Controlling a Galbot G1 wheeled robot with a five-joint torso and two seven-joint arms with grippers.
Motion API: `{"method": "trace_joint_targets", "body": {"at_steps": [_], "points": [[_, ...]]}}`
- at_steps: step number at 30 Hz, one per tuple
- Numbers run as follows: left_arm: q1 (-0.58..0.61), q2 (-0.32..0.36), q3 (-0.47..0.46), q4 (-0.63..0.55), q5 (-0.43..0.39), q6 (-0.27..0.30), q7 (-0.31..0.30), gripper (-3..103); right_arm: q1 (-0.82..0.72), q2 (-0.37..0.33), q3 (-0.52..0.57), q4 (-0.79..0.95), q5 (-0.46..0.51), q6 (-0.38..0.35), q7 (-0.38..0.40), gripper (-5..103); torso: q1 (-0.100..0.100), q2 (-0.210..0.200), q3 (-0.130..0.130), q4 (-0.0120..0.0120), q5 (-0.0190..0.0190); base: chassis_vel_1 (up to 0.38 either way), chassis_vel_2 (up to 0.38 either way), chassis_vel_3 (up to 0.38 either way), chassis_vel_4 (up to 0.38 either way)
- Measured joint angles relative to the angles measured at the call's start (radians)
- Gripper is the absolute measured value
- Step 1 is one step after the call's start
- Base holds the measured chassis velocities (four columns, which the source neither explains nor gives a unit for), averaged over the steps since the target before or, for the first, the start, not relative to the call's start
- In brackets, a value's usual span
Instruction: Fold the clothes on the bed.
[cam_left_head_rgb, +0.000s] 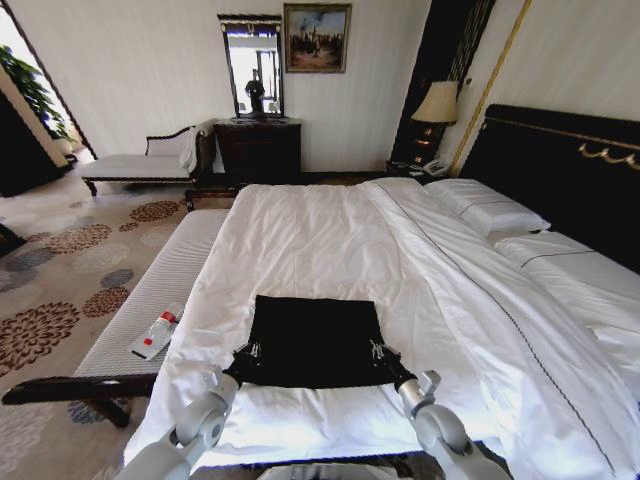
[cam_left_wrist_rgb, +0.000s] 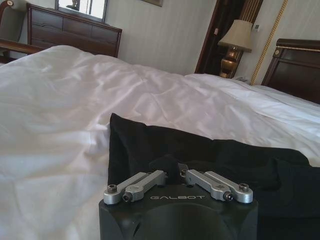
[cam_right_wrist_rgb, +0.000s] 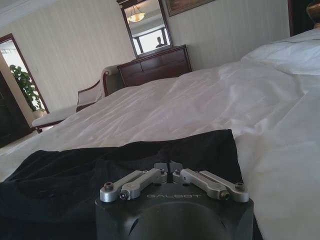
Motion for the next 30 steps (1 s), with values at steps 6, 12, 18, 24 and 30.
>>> {"method": "trace_joint_targets", "body": {"at_steps": [6,12,18,24,30], "points": [[0.005,-0.005,-0.010,0.002,0.011,-0.001,-0.011,1,-0.034,0.007,0.016,0.035,-0.010,0.013,-0.002,0,0.000,0.000,0.000,0.0000,0.0000,0.000,0.000,0.000,0.000],[0.006,-0.005,-0.017,-0.001,0.022,0.000,-0.012,1,-0.046,0.007,0.027,0.042,-0.020,0.025,-0.010,0,0.000,0.000,0.000,0.0000,0.0000,0.000,0.000,0.000,0.000],[0.039,0.011,-0.017,-0.021,0.046,0.002,-0.004,1,-0.060,0.013,0.025,0.043,-0.031,0.031,-0.013,0,0.000,0.000,0.000,0.0001,0.0001,0.000,0.000,0.000,0.000],[0.050,0.008,-0.023,-0.011,0.095,0.006,-0.016,1,-0.063,0.022,0.007,0.005,-0.064,0.059,-0.016,0,0.000,0.000,0.000,0.0000,0.0001,0.000,0.000,0.000,0.000],[0.078,-0.009,-0.048,-0.019,0.196,0.021,-0.014,17,-0.076,0.015,0.008,-0.022,-0.081,0.095,-0.022,14,0.000,0.000,0.000,0.0000,0.0000,0.000,0.000,0.000,0.000]]}}
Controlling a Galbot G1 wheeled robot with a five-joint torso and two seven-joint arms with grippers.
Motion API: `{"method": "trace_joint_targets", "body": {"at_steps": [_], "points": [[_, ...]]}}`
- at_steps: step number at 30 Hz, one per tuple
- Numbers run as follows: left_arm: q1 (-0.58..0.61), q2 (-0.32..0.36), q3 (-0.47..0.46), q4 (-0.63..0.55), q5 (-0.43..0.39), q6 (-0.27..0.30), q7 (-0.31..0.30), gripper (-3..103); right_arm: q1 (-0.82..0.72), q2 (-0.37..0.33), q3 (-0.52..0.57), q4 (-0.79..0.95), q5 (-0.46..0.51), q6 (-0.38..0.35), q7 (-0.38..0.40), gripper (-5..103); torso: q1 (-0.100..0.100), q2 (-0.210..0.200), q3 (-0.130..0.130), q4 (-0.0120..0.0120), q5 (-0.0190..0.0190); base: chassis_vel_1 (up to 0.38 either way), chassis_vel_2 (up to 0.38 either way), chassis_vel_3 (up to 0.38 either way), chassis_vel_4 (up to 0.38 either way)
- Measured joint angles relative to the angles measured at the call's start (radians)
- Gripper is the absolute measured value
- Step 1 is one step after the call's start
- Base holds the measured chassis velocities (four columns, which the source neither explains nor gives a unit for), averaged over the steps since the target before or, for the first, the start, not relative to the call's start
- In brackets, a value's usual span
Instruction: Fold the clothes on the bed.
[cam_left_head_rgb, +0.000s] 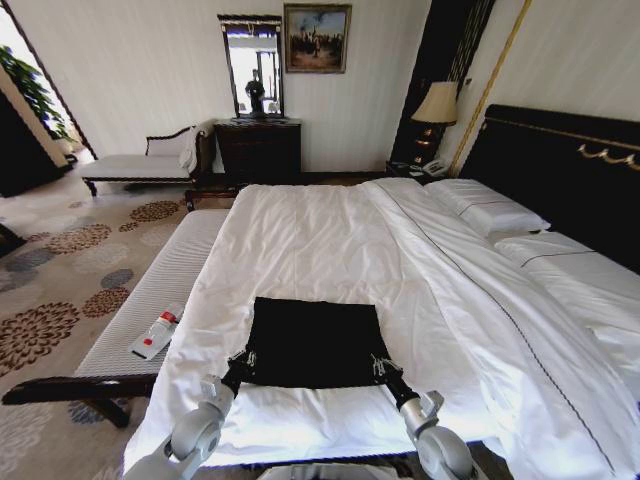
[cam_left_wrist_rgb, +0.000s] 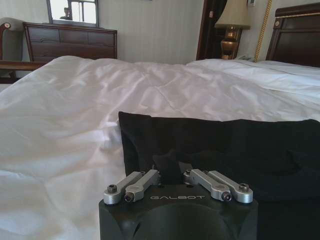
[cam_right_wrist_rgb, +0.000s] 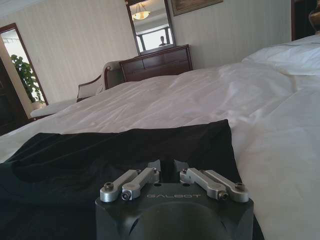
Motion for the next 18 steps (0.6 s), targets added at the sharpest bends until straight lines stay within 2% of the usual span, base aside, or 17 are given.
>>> {"method": "trace_joint_targets", "body": {"at_steps": [3,4,6,7,8,9,10,11,12,14,15,16,18], "points": [[0.039,0.003,-0.026,-0.021,0.043,-0.006,0.020,23,-0.027,0.000,0.013,0.022,-0.003,0.011,-0.005,30,0.000,0.000,0.000,0.0001,0.0000,0.000,0.000,0.000,0.000],[0.059,0.005,-0.038,-0.032,0.057,-0.012,0.026,33,-0.044,0.004,0.021,0.028,-0.012,0.027,-0.012,35,0.000,0.000,0.000,0.0002,0.0000,0.000,0.000,0.000,0.000],[0.070,0.006,-0.045,-0.037,0.064,-0.014,0.028,33,-0.054,0.007,0.026,0.030,-0.018,0.037,-0.016,35,0.000,0.000,0.000,0.0002,0.0000,0.000,0.000,0.000,0.000],[0.094,0.005,-0.066,-0.050,0.075,-0.019,0.030,44,-0.083,0.016,0.038,0.032,-0.031,0.060,-0.026,41,0.000,0.000,0.000,0.0001,0.0000,0.000,0.000,0.000,0.000],[0.117,0.001,-0.088,-0.060,0.077,-0.023,0.033,49,-0.109,0.028,0.052,0.033,-0.039,0.075,-0.033,46,0.000,0.000,0.000,0.0001,-0.0002,0.000,0.000,0.000,0.000],[0.131,-0.001,-0.104,-0.066,0.075,-0.026,0.036,49,-0.126,0.038,0.061,0.034,-0.041,0.084,-0.037,51,0.000,0.000,0.000,0.0000,0.0000,0.000,0.000,0.000,0.000],[0.131,-0.001,-0.104,-0.066,0.075,-0.026,0.036,49,-0.126,0.038,0.061,0.034,-0.041,0.084,-0.037,51,0.000,0.000,0.000,0.0000,0.0000,0.000,0.000,0.000,0.000],[0.146,-0.005,-0.127,-0.073,0.066,-0.028,0.038,55,-0.145,0.051,0.073,0.036,-0.042,0.096,-0.043,57,0.000,0.000,0.000,0.0000,0.0002,0.000,0.000,0.000,0.000],[0.156,-0.009,-0.151,-0.079,0.041,-0.028,0.039,60,-0.164,0.065,0.089,0.039,-0.042,0.106,-0.047,57,0.000,0.000,0.000,0.0001,0.0002,0.000,0.000,0.000,0.000],[0.154,-0.011,-0.183,-0.082,-0.023,-0.020,0.040,71,-0.193,0.088,0.119,0.049,-0.040,0.119,-0.052,68,0.000,0.000,0.000,0.0003,0.0000,0.000,0.000,0.000,0.000],[0.154,-0.011,-0.183,-0.082,-0.023,-0.020,0.040,71,-0.193,0.088,0.119,0.049,-0.040,0.119,-0.052,68,0.000,0.000,0.000,0.0003,0.0000,0.000,0.000,0.000,0.000],[0.145,-0.011,-0.189,-0.080,-0.043,-0.016,0.040,71,-0.201,0.093,0.127,0.052,-0.038,0.121,-0.052,73,0.000,0.000,0.000,0.0002,0.0001,0.000,0.000,0.000,0.000],[0.061,-0.007,-0.187,-0.044,-0.150,0.017,0.029,82,-0.226,0.111,0.156,0.071,-0.031,0.123,-0.053,84,0.000,0.000,0.000,0.0001,-0.0002,0.000,0.000,0.000,0.000]]}}
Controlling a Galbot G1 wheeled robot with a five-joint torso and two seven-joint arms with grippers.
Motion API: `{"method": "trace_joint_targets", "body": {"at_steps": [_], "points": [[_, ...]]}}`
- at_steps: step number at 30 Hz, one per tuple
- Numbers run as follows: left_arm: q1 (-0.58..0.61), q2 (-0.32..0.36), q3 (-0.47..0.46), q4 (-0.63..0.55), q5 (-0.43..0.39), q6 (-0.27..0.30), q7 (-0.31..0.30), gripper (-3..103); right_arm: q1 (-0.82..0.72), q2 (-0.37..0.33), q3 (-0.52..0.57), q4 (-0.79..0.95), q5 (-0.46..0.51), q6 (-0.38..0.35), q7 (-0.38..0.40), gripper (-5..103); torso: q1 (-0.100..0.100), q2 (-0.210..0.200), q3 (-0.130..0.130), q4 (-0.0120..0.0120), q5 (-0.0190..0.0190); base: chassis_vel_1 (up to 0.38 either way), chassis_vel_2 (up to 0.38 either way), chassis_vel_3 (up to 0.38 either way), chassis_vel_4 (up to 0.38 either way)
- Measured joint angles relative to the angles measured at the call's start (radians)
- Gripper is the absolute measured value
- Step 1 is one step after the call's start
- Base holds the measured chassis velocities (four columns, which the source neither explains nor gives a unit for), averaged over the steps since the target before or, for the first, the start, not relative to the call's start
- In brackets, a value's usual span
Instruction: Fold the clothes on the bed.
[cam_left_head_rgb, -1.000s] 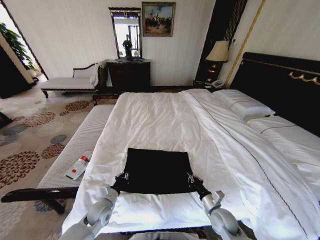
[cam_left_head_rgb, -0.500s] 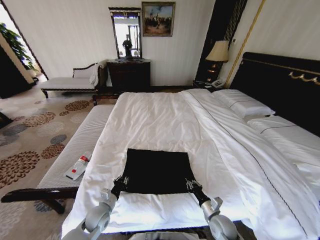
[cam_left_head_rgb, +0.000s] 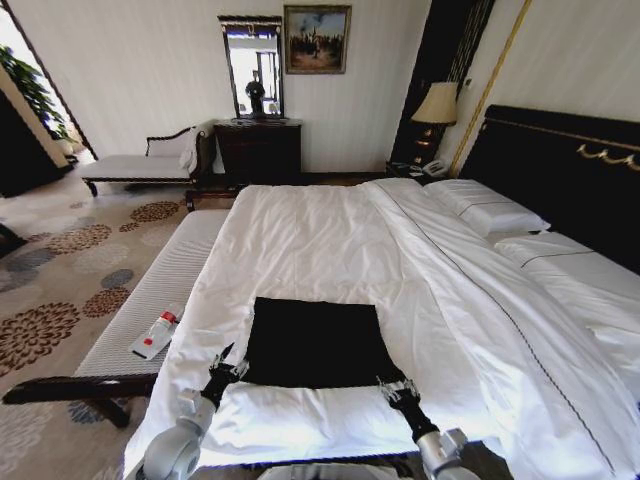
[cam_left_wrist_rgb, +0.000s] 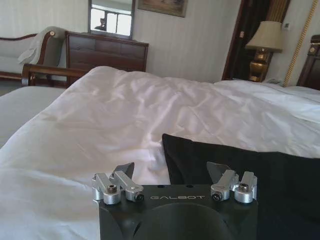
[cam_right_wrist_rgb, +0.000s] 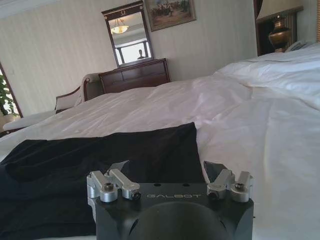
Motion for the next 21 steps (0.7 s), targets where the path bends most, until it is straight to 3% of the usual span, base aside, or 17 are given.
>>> {"method": "trace_joint_targets", "body": {"at_steps": [2,3,4,8,10,12,17,21], "points": [[-0.026,0.001,0.008,0.013,-0.023,0.010,-0.003,87,-0.003,0.003,0.005,0.005,0.001,0.000,0.000,84,0.000,0.000,0.000,0.0000,0.0003,0.000,0.000,0.000,0.000],[-0.101,0.000,0.035,0.058,-0.073,0.033,-0.012,93,-0.011,0.012,0.017,0.019,0.002,-0.005,0.005,94,0.000,0.000,0.000,0.0000,0.0004,0.000,0.000,0.000,0.000],[-0.152,-0.004,0.053,0.093,-0.096,0.047,-0.018,97,-0.016,0.017,0.028,0.030,0.003,-0.013,0.011,94,0.000,0.000,0.000,0.0001,0.0002,0.000,0.000,0.000,0.000],[-0.332,-0.030,0.092,0.211,-0.153,0.087,-0.026,100,-0.012,0.019,0.056,0.071,0.037,-0.057,0.044,100,0.000,0.000,0.000,-0.0012,-0.0003,0.000,0.000,0.000,0.000],[-0.385,-0.037,0.092,0.259,-0.177,0.096,-0.028,100,0.017,0.011,0.053,0.080,0.048,-0.087,0.075,100,0.000,0.000,0.000,0.0000,0.0000,0.000,0.000,0.000,0.000],[-0.411,-0.038,0.097,0.281,-0.186,0.098,-0.029,100,0.027,0.013,0.055,0.083,0.049,-0.095,0.094,100,0.000,0.000,0.000,0.0011,0.0006,0.000,0.000,0.000,0.000],[-0.459,-0.003,0.121,0.317,-0.239,0.098,-0.005,103,0.075,0.053,0.111,0.078,0.066,-0.132,0.175,100,0.000,0.000,0.000,-0.0007,0.0000,0.000,0.000,0.000,0.000],[-0.472,0.043,0.162,0.356,-0.251,0.090,0.044,99,0.128,0.083,0.145,0.063,0.105,-0.153,0.195,100,0.000,0.000,0.000,0.0007,0.0003,0.000,0.000,0.000,0.000]]}}
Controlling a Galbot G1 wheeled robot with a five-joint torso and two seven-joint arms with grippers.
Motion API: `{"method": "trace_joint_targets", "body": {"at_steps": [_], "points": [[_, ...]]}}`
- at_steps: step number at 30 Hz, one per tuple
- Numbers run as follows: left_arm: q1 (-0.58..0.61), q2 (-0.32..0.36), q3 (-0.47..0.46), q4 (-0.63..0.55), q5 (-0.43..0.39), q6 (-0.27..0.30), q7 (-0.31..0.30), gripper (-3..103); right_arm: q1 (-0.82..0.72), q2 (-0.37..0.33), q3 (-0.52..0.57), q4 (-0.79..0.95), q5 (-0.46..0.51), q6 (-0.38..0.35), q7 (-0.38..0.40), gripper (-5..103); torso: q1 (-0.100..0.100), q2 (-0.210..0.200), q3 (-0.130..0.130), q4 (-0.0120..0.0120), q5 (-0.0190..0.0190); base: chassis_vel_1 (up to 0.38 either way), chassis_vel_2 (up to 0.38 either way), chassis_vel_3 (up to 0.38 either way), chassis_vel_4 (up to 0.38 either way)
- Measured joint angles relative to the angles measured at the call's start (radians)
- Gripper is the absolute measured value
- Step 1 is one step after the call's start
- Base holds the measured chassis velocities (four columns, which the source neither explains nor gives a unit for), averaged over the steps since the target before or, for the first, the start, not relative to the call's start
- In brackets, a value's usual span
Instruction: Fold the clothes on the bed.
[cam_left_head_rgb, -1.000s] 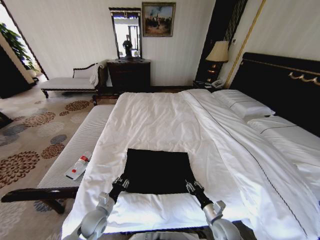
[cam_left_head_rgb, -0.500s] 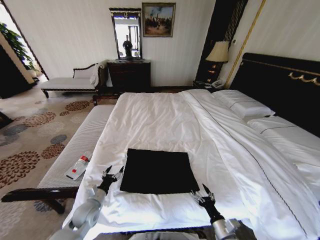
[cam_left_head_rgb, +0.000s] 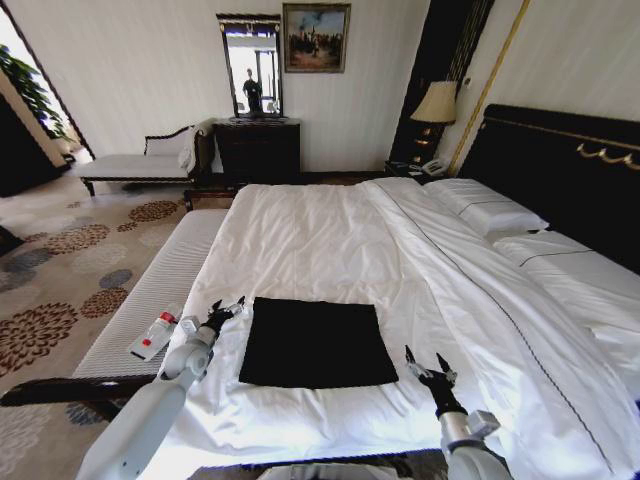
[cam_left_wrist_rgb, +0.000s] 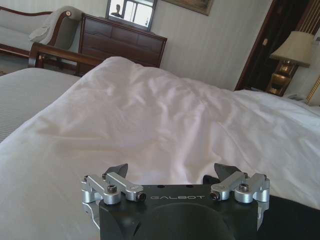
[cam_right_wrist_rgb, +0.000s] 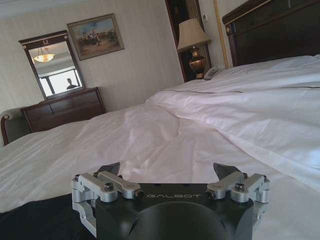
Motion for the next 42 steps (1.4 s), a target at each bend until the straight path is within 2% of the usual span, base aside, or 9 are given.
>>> {"method": "trace_joint_targets", "body": {"at_steps": [6,9,11,14,20,34,39,41,42], "points": [[-0.033,-0.071,0.029,0.020,-0.019,0.069,0.007,98,0.037,-0.027,-0.022,-0.050,0.058,0.008,-0.021,100,0.000,0.000,0.000,-0.0007,0.0000,0.000,0.000,0.000,0.000],[-0.052,-0.104,0.063,0.022,-0.016,0.076,0.005,97,0.041,-0.042,-0.032,-0.052,0.097,0.007,-0.031,100,0.000,0.000,0.000,-0.0010,0.0001,0.000,0.000,0.000,0.000],[-0.057,-0.111,0.069,0.024,-0.013,0.076,0.005,95,0.043,-0.044,-0.034,-0.054,0.099,0.007,-0.033,100,0.000,0.000,0.000,-0.0010,0.0000,0.000,0.000,0.000,0.000],[-0.097,-0.145,0.094,0.056,-0.013,0.066,0.008,85,0.046,-0.040,-0.041,-0.049,0.096,0.004,-0.033,100,0.000,0.000,0.000,-0.0006,0.0000,0.000,0.000,0.000,0.000],[-0.166,-0.169,0.111,0.119,-0.019,0.049,0.020,77,-0.001,-0.020,-0.025,-0.015,0.073,0.002,-0.035,100,0.000,0.000,0.000,-0.0009,0.0000,0.000,0.000,0.000,0.000],[-0.266,-0.173,0.127,0.259,-0.061,0.039,0.055,70,-0.037,0.008,-0.010,0.023,0.025,0.004,-0.031,100,0.000,0.000,0.000,-0.0008,0.0000,0.000,0.000,0.000,0.000],[-0.271,-0.185,0.138,0.297,-0.065,0.041,0.072,74,-0.035,0.006,-0.010,0.030,0.026,0.000,-0.025,100,0.000,0.000,0.000,-0.0007,-0.0001,0.000,0.000,0.000,0.000],[-0.271,-0.197,0.143,0.317,-0.056,0.041,0.081,62,-0.034,0.006,-0.010,0.032,0.029,-0.001,-0.023,100,0.000,0.000,0.000,-0.0007,-0.0001,0.000,0.000,0.000,0.000],[-0.271,-0.199,0.143,0.321,-0.052,0.041,0.083,62,-0.033,0.006,-0.010,0.032,0.030,-0.001,-0.023,100,0.000,0.000,0.000,-0.0007,0.0000,0.000,0.000,0.000,0.000]]}}
